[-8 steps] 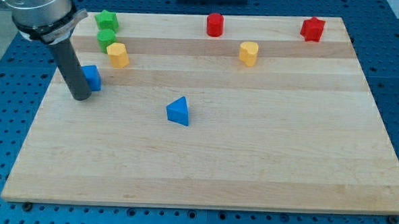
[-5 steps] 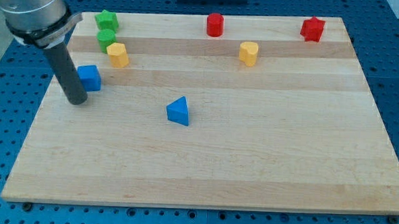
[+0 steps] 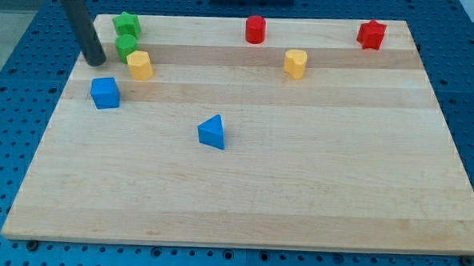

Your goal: Move the yellow hexagon above the blue triangle

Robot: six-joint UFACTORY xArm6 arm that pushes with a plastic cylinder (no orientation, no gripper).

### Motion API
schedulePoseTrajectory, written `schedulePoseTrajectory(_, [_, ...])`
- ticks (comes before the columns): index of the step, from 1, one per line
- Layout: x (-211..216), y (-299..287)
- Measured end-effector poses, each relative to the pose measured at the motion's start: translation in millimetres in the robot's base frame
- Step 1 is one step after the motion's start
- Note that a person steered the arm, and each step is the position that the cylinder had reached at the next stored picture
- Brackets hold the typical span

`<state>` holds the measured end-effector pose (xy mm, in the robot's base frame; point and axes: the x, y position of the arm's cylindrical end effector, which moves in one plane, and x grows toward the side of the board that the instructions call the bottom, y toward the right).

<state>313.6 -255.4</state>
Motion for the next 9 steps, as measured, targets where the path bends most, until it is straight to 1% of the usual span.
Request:
schedulePoseTrajectory(2, [3, 84])
schedulePoseTrajectory(3, [11, 119])
schedulePoseTrajectory(4, [12, 124])
schedulePoseTrajectory(5, [-5, 119])
schedulePoseTrajectory(6, [-5, 96])
schedulePoseTrajectory(7, [7, 81])
schedulePoseTrajectory(9, [21, 85])
